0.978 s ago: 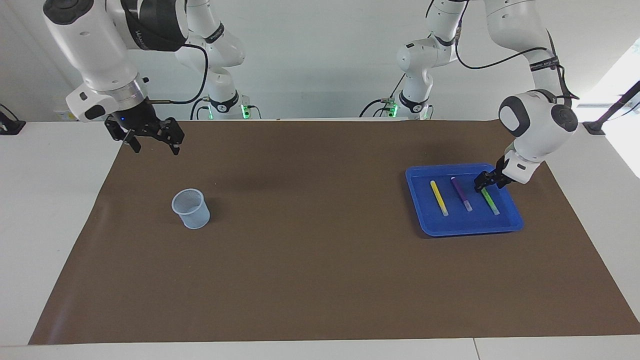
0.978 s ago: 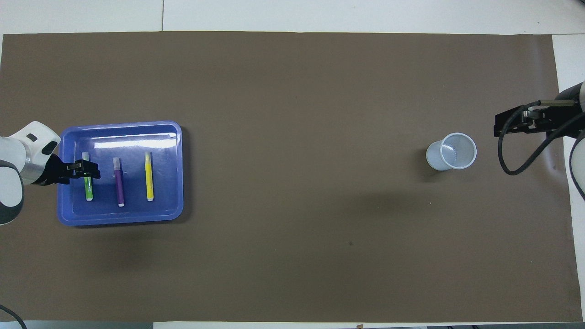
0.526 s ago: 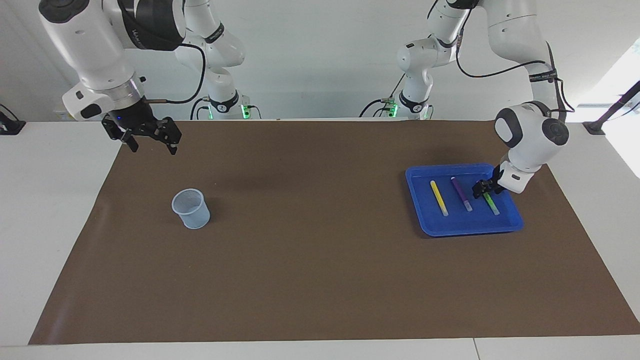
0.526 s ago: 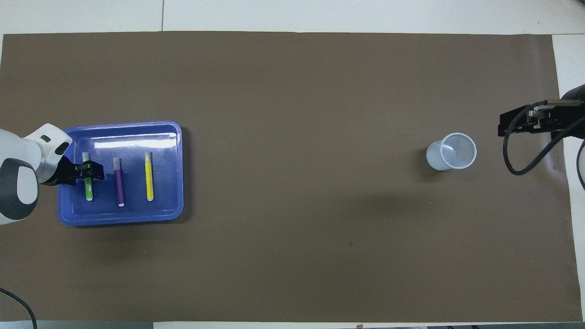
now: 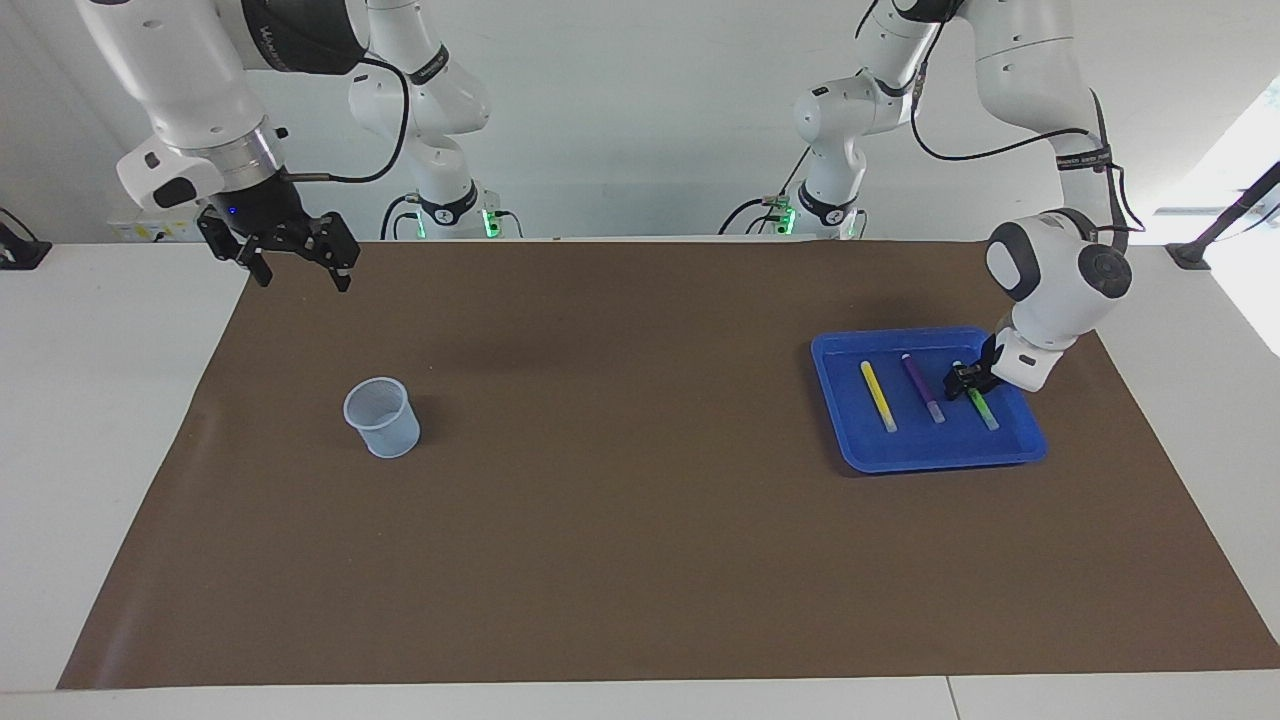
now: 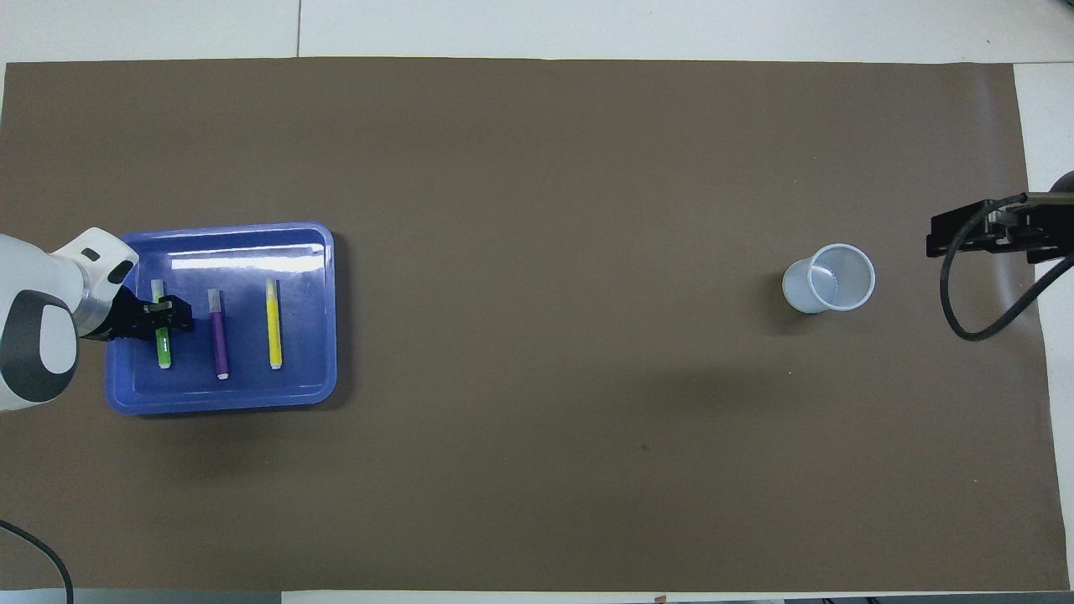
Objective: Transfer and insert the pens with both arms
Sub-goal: 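Lower the left gripper onto the green pen in the blue tray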
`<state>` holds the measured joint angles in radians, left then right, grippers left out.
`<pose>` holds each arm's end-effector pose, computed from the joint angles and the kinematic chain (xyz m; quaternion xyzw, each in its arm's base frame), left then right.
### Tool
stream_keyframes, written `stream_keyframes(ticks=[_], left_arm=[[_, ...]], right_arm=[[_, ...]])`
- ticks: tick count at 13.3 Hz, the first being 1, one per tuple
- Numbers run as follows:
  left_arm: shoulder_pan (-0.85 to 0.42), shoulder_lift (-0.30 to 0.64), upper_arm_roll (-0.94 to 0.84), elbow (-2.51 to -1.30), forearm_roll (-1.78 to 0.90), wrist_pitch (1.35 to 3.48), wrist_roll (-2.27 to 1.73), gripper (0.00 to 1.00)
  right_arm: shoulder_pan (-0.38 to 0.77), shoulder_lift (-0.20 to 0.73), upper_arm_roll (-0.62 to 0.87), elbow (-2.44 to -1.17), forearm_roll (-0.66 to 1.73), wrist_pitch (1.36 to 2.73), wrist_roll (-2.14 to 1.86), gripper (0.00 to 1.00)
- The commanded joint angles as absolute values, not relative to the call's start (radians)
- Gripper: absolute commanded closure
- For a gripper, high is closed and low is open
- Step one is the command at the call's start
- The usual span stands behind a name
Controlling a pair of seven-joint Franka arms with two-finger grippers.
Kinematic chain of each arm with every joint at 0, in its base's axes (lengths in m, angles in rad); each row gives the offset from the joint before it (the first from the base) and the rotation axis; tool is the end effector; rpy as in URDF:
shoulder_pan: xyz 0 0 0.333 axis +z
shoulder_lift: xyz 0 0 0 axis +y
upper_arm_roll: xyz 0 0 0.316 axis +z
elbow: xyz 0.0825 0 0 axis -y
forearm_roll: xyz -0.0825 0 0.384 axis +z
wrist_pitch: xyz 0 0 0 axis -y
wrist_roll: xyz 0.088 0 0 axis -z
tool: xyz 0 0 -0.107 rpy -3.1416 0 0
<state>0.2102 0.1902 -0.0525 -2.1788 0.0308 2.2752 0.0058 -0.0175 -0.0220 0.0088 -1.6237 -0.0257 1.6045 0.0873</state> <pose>0.5386 0.0866 0.2957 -0.9967 -0.0655 0.0471 0.0024 0.5502 -0.0074 0.6146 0.9988 -0.0476 0.0019 0.0129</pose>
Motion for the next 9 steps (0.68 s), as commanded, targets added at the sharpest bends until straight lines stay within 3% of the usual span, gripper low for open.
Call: stream_keyframes(ticks=[1, 4, 9], left_arm=[[0.209, 0.201, -0.049, -2.186, 0.055, 2.303, -0.017, 0.44], [0.216, 0.202, -0.051, -2.181, 0.096, 2.304, -0.017, 0.59], [0.216, 0.210, -0.051, -2.180, 0.106, 2.322, -0.018, 0.60]], right_arm=[[-0.023, -0.044, 0.015, -1.651, -0.014, 1.586, 0.077, 0.00], [-0.023, -0.046, 0.015, -1.651, -0.015, 1.562, 0.077, 0.00], [-0.026, -0.048, 0.015, -1.651, -0.015, 1.554, 0.074, 0.00]])
